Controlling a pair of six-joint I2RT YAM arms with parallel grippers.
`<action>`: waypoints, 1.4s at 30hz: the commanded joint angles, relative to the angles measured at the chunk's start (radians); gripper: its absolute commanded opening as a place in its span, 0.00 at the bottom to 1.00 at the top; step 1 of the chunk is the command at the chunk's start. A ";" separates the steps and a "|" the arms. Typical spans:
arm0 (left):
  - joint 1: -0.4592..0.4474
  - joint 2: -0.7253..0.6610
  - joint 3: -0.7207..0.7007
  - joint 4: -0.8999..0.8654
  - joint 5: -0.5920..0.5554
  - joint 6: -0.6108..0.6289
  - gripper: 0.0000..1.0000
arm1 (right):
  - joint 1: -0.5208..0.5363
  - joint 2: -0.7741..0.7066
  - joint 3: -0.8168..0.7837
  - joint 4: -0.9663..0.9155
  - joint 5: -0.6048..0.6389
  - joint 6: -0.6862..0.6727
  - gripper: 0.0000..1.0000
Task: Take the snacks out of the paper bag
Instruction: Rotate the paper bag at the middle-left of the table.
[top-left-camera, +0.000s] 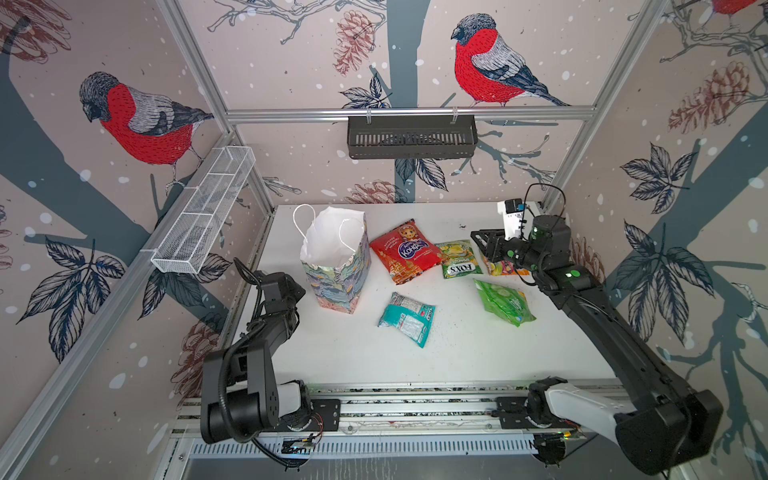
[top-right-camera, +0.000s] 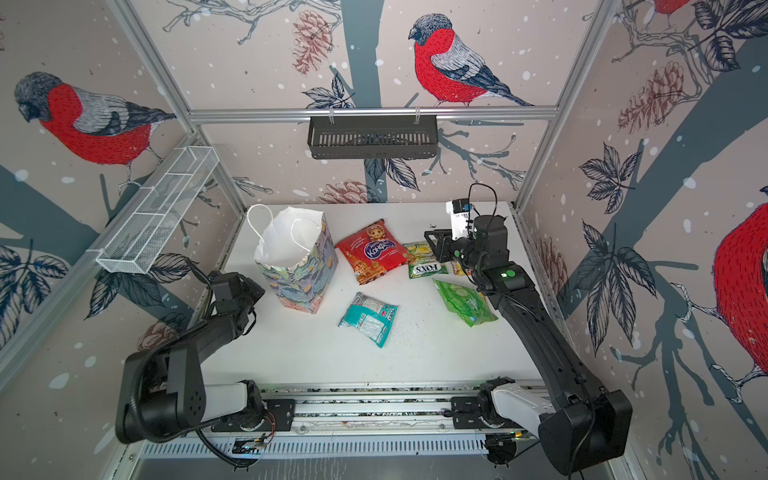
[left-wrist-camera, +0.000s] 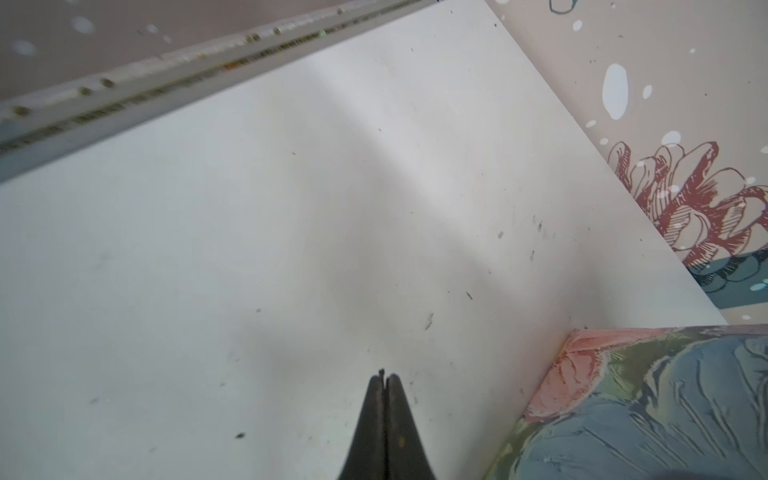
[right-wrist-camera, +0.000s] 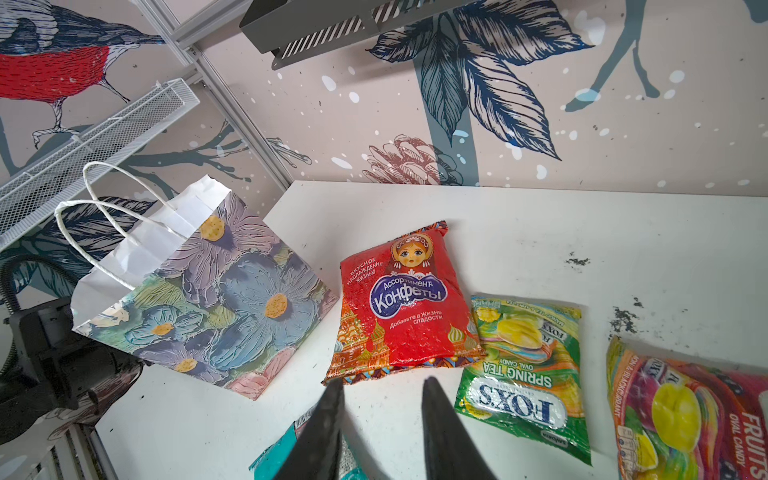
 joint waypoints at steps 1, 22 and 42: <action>0.002 0.098 0.053 0.079 0.189 -0.007 0.00 | -0.021 -0.002 0.010 -0.007 0.019 0.007 0.34; -0.030 0.292 0.091 0.156 0.526 0.001 0.00 | -0.118 0.052 -0.009 0.045 0.015 0.048 0.34; 0.005 0.243 0.247 0.288 0.311 0.318 0.17 | -0.259 0.073 -0.133 0.179 0.031 0.075 0.42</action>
